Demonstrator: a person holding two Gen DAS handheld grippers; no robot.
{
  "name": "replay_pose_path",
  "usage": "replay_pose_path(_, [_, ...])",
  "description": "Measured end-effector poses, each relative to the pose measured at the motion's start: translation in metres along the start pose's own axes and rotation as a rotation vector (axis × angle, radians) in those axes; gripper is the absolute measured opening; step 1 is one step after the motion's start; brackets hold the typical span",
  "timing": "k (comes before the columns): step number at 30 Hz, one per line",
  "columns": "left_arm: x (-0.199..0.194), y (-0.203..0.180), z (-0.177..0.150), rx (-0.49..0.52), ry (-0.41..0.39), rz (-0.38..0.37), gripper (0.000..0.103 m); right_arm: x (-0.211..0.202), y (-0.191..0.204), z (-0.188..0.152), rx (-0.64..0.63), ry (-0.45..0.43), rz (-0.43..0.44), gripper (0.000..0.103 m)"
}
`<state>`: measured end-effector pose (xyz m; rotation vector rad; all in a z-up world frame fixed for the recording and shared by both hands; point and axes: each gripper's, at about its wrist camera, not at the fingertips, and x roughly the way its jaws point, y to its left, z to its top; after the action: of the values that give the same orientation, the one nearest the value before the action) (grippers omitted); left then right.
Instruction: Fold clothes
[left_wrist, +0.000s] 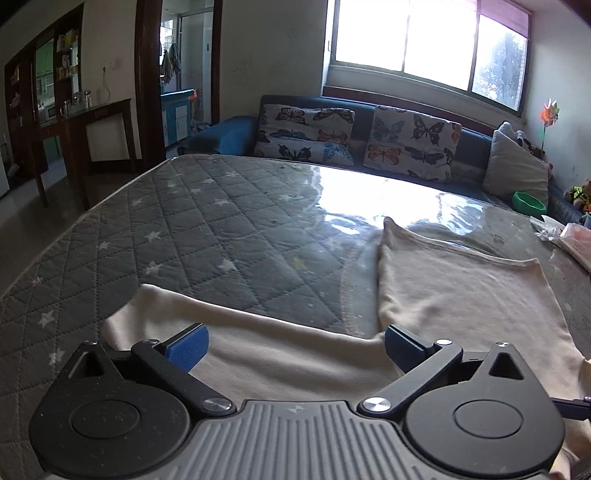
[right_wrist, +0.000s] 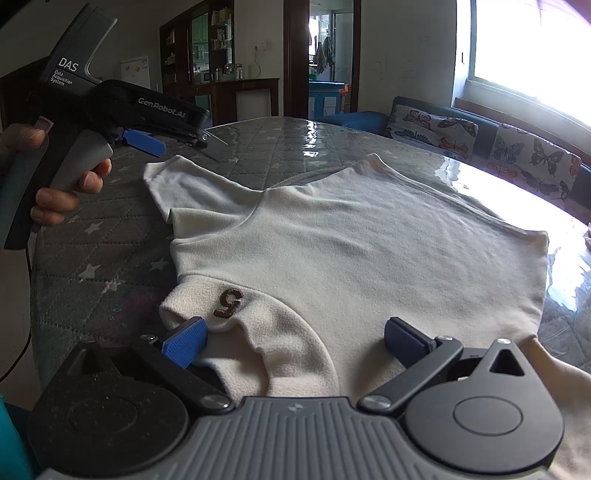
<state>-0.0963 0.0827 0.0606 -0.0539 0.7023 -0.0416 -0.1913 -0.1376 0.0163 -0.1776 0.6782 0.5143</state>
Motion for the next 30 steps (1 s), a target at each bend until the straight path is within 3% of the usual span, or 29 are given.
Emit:
replay_pose_path(9, [0.005,-0.039,-0.007,0.064,0.054,-0.045,0.103,0.001,-0.001,0.000,0.005,0.000,0.004,0.103])
replay_pose_path(15, [0.010,-0.052,-0.014,0.054,0.119,-0.080,0.103,0.000,-0.002,0.000,0.007,-0.001,0.006,0.103])
replay_pose_path(30, [0.022,-0.064,-0.030,0.084,0.194,-0.024,0.103,0.001,-0.003,0.000,0.010,-0.002,0.009,0.103])
